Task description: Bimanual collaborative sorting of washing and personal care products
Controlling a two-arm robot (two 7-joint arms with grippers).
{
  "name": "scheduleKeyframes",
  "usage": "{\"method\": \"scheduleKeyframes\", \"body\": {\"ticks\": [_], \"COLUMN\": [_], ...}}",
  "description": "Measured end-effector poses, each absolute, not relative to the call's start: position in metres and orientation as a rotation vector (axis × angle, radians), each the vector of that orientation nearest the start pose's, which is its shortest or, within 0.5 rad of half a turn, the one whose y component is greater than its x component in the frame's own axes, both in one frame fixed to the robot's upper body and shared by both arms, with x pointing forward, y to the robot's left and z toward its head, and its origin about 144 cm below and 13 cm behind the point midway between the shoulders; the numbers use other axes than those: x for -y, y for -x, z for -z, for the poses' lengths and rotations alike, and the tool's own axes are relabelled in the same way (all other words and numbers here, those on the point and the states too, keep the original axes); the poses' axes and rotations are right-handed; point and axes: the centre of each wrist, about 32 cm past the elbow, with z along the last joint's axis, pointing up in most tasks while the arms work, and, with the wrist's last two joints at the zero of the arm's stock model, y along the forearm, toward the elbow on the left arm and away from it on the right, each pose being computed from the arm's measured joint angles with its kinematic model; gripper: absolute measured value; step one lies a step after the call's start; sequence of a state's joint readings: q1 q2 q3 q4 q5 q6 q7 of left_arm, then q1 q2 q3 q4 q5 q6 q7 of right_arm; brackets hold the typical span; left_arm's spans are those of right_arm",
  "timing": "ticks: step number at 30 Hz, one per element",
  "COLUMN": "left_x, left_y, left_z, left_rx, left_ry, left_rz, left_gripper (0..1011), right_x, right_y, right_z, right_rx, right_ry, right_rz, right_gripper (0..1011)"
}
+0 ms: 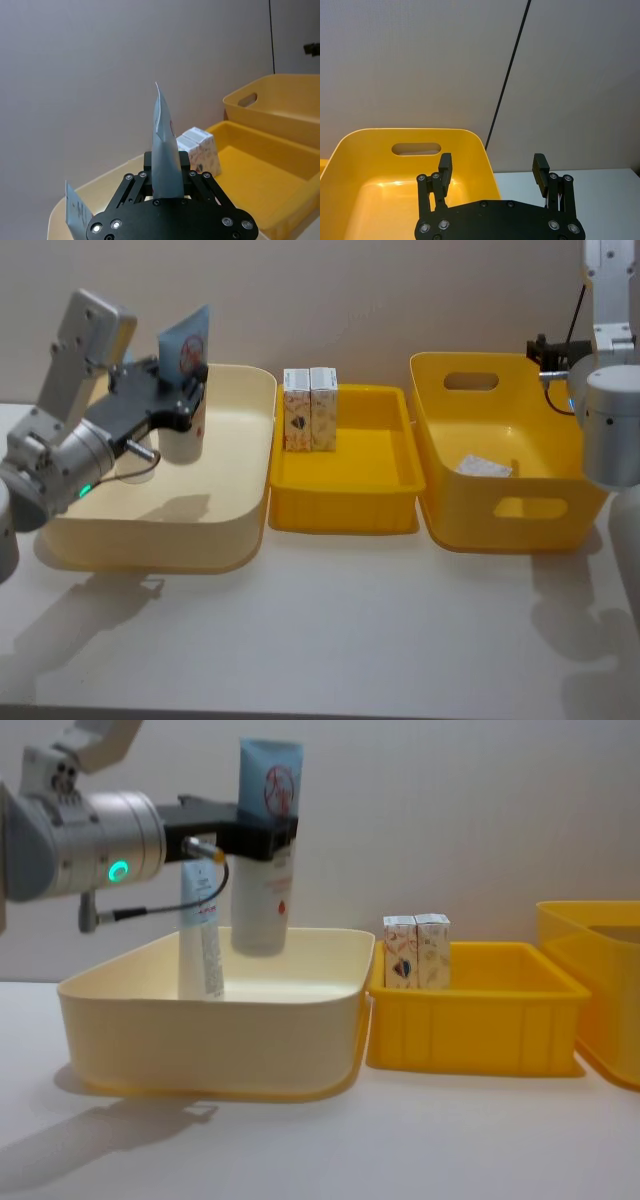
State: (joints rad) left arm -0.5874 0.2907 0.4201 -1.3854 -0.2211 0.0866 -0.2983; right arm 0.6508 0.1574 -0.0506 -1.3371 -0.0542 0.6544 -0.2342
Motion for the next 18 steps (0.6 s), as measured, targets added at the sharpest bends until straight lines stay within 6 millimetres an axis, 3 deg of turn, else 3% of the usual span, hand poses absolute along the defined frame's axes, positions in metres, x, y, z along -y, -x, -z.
{"method": "scheduleKeyframes", "body": {"ticks": [8, 18], "left_x": [-0.206, -0.213], "left_y": [-0.6, -0.623], "left_z": [-1.305, -1.313], "left_rx": [0.341, 0.325], "left_ry": [0.0, 0.036], "left_rz": [-0.916, -0.885], "left_gripper": [278, 278], "right_x": [0.271, 0.267], "right_y": [-0.609, -0.612], "right_z": [-1.333, -1.333], "right_rx": [0.006, 0.042], "right_ry": [0.361, 0.351], "right_rz": [1.89, 1.853], "right_gripper": [1001, 1001]}}
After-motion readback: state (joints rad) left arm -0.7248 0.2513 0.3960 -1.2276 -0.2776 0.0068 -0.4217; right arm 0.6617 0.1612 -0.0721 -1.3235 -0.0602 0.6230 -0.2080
